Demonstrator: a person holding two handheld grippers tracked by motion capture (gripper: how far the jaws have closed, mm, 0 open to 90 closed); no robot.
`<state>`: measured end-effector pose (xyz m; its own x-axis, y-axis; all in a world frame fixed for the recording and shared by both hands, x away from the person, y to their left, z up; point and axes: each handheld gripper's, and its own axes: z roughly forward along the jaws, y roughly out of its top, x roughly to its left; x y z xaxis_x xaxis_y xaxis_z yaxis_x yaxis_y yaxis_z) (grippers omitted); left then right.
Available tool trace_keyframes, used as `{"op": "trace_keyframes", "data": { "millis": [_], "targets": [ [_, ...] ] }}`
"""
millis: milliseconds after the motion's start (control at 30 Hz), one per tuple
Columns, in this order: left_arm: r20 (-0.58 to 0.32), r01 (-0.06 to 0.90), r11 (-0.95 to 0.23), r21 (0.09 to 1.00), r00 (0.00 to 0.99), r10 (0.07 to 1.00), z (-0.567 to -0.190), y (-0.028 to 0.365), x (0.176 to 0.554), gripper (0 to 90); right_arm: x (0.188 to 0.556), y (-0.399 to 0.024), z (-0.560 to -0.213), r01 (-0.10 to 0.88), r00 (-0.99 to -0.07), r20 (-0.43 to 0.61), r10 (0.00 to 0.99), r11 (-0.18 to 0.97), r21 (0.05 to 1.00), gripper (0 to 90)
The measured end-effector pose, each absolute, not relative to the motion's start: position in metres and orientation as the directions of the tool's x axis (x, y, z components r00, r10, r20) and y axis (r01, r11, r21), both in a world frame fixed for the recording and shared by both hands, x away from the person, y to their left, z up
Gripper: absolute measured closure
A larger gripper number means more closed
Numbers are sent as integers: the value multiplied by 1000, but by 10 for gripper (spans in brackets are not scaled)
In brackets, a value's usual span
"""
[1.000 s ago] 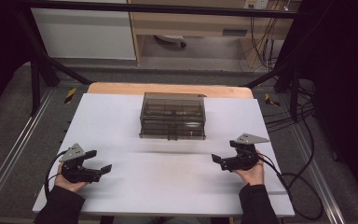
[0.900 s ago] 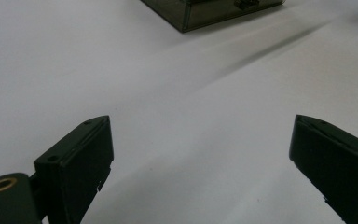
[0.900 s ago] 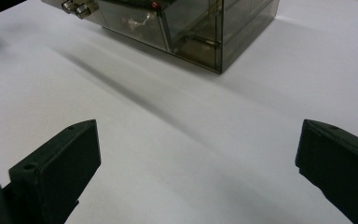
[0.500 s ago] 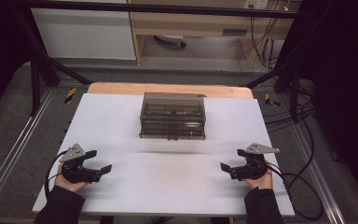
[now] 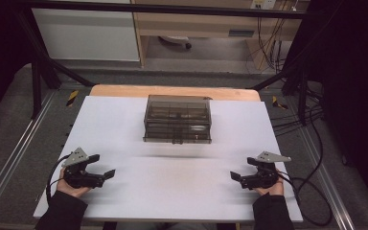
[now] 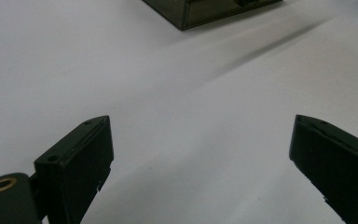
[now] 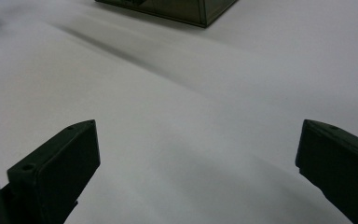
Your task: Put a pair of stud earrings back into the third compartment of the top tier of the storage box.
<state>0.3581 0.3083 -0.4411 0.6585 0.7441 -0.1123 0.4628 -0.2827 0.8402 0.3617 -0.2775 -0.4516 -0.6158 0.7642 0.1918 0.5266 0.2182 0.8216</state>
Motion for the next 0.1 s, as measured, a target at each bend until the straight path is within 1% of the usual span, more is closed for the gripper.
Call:
{"op": "trace_keyframes", "data": {
  "millis": [100],
  "targets": [
    [-112, 463, -283, 840, 658, 745, -441, 308, 358, 62, 361, -277, -452, 528, -618, 195, 762, 218, 821, 2]
  ]
}}
